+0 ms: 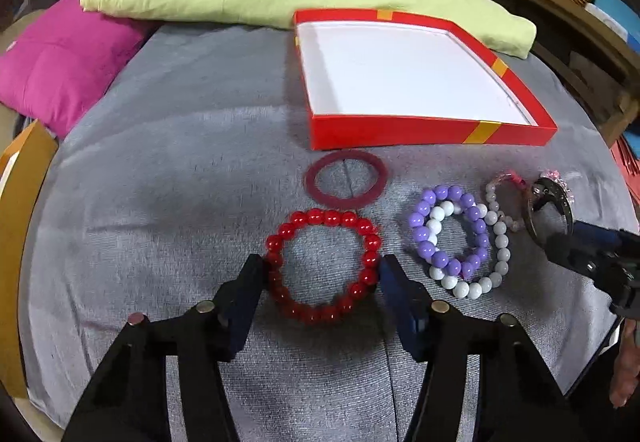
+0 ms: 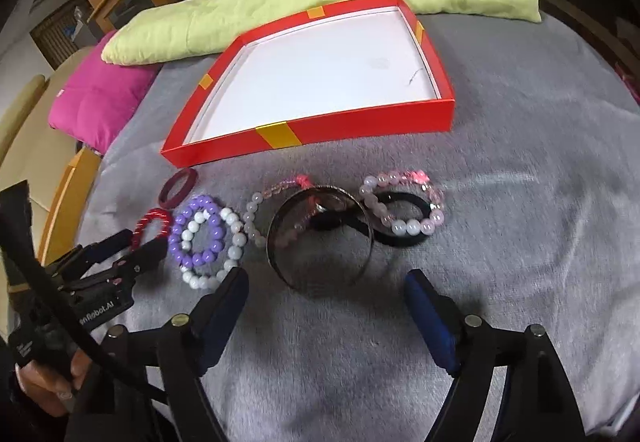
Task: Organize jewelry
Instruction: 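Move the left tool to the red bead bracelet and close on it, then lift the red bead bracelet with the left tool while the right tool grasps the silver cuff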
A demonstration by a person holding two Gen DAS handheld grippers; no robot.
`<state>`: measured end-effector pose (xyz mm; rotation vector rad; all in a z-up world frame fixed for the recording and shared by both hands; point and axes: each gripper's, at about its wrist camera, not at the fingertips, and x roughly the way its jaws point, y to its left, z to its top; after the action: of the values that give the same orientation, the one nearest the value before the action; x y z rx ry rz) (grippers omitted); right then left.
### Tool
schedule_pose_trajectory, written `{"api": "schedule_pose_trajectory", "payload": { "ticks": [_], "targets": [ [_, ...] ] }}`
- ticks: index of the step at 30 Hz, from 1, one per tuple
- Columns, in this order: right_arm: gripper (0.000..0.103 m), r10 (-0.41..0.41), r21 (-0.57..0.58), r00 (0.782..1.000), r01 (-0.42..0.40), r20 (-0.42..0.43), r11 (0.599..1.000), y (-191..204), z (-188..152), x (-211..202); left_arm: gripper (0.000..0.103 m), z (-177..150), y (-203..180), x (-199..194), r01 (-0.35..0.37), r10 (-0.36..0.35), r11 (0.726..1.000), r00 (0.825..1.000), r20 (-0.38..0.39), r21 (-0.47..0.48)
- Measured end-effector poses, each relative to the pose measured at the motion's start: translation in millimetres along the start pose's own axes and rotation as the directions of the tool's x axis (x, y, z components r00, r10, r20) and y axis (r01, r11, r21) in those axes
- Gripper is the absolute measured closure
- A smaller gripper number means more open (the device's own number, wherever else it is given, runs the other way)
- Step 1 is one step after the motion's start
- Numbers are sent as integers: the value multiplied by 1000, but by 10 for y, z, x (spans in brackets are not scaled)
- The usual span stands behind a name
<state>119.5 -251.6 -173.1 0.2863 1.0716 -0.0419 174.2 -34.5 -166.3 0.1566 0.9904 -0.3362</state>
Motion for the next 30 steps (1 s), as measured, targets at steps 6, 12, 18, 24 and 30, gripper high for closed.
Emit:
{"api": "schedule_pose_trajectory", "payload": {
  "ticks": [6, 12, 18, 24, 30],
  "targets": [
    [23, -65, -19, 997, 66, 44, 998, 120, 43, 78, 78, -3, 49, -17, 37, -36, 999, 999, 18, -10],
    [48, -96, -48, 992, 100, 88, 994, 146, 19, 66, 83, -12, 128, -24, 61, -60, 998, 998, 36, -28],
    [78, -22, -26, 996, 24, 92, 999, -38, -30, -21, 83, -42, 217, -102, 73, -70, 996, 996, 62, -43],
    [84, 49, -6, 996, -48, 76, 999, -200, -62, -88, 100, -49, 284, -173, 62, -55, 995, 995, 86, -77],
    [21, 65, 32, 993, -68, 102, 997, -234, -65, -156, 100, -47, 270, -230, 67, -57, 994, 993, 105, -87]
  ]
}}
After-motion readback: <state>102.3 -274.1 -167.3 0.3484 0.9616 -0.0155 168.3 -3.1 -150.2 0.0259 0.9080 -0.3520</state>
